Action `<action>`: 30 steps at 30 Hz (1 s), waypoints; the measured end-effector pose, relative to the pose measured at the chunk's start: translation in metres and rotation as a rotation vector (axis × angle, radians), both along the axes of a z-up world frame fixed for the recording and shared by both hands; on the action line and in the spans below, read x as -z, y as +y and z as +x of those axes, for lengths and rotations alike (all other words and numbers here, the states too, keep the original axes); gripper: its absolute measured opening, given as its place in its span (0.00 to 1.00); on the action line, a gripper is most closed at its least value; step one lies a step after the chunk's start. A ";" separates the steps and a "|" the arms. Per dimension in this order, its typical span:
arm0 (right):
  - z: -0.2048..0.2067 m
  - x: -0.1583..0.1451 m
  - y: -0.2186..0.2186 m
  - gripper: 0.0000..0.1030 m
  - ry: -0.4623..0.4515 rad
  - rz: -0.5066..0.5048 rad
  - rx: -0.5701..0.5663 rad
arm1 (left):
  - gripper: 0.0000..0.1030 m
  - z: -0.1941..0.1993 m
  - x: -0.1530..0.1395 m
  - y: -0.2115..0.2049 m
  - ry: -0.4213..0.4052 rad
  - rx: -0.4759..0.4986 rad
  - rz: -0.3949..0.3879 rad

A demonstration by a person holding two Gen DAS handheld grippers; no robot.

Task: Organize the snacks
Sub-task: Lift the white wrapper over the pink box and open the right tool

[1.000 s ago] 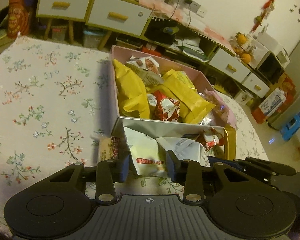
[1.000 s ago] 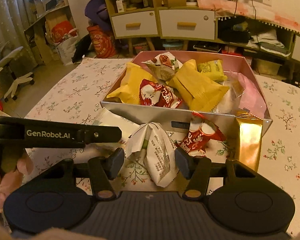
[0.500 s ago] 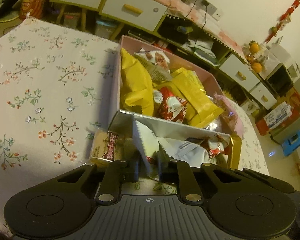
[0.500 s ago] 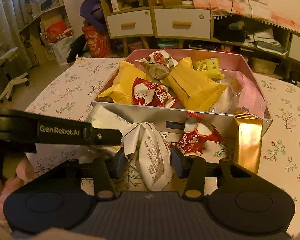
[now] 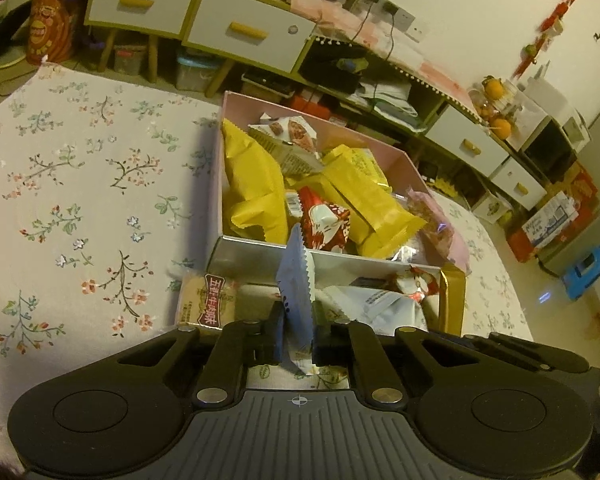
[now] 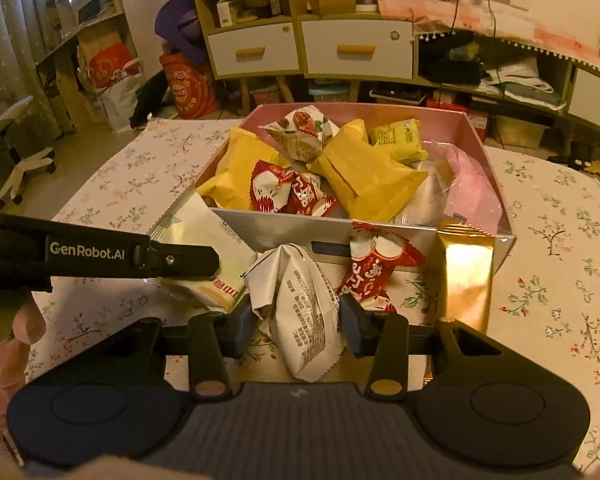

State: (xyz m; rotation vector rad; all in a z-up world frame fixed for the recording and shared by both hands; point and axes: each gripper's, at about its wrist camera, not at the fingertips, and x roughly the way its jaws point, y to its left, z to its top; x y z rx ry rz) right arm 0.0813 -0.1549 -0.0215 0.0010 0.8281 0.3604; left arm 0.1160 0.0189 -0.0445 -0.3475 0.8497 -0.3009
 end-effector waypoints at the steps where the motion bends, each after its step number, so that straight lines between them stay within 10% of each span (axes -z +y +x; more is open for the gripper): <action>1: 0.000 -0.002 -0.001 0.40 -0.001 0.006 0.001 | 0.09 -0.001 -0.001 0.000 -0.002 0.001 0.001; 30: 0.043 -0.044 -0.073 0.39 -0.119 0.165 0.253 | 0.09 0.021 -0.069 -0.014 -0.166 0.003 0.084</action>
